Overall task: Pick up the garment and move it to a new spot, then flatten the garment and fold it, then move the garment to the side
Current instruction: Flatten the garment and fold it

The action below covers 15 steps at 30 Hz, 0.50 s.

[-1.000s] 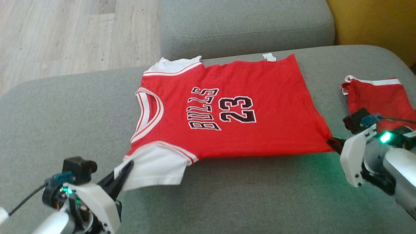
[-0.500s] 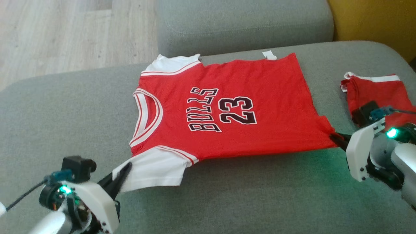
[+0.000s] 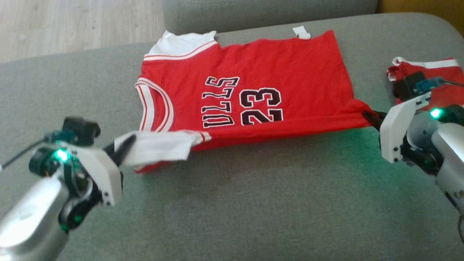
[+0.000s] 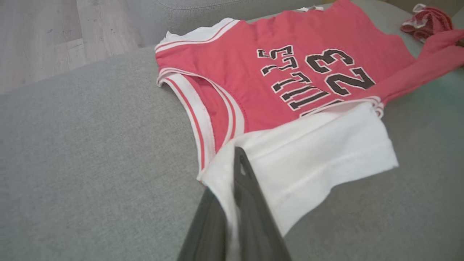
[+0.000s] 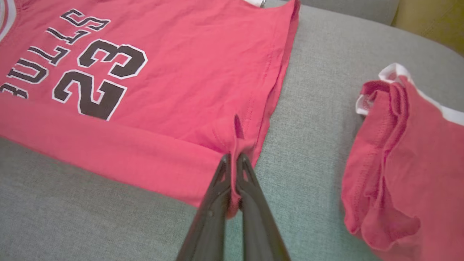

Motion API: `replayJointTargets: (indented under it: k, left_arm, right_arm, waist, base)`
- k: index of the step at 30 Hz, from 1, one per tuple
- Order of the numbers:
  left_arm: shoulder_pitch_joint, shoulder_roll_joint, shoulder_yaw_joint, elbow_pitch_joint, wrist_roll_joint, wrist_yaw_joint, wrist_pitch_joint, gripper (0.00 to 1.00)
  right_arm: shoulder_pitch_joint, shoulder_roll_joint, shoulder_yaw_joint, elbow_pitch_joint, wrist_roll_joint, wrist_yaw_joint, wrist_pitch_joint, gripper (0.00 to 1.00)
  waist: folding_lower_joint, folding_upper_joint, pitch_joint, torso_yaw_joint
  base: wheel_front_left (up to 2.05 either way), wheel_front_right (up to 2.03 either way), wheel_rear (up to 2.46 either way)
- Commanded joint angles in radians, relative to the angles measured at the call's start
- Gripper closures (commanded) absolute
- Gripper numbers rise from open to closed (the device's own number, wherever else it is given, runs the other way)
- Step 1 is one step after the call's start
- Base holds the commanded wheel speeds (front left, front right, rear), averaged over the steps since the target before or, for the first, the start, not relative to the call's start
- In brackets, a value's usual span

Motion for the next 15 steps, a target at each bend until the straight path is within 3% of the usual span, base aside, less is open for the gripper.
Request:
replayJointTargets:
  k: [1,15]
  left_arm:
    - [-0.087,0.028,0.045,-0.006,0.008,-0.003,0.004,1.0]
    - [-0.36,-0.035,-0.1,0.235,0.067,-0.041,0.065,1.0]
  right_arm:
    - [-0.027,-0.01,-0.011,-0.005,-0.014,0.003,0.004,1.0]
    - [-0.146,0.065,0.0,0.102,-0.058,0.003,0.025,1.0]
  waist:
    - [-0.0003,0.0,0.016,0.001]
    - [-0.0003,0.0,0.111,-0.009]
  base:
    - [0.0,0.0,0.0]
    - [0.0,0.0,0.0]
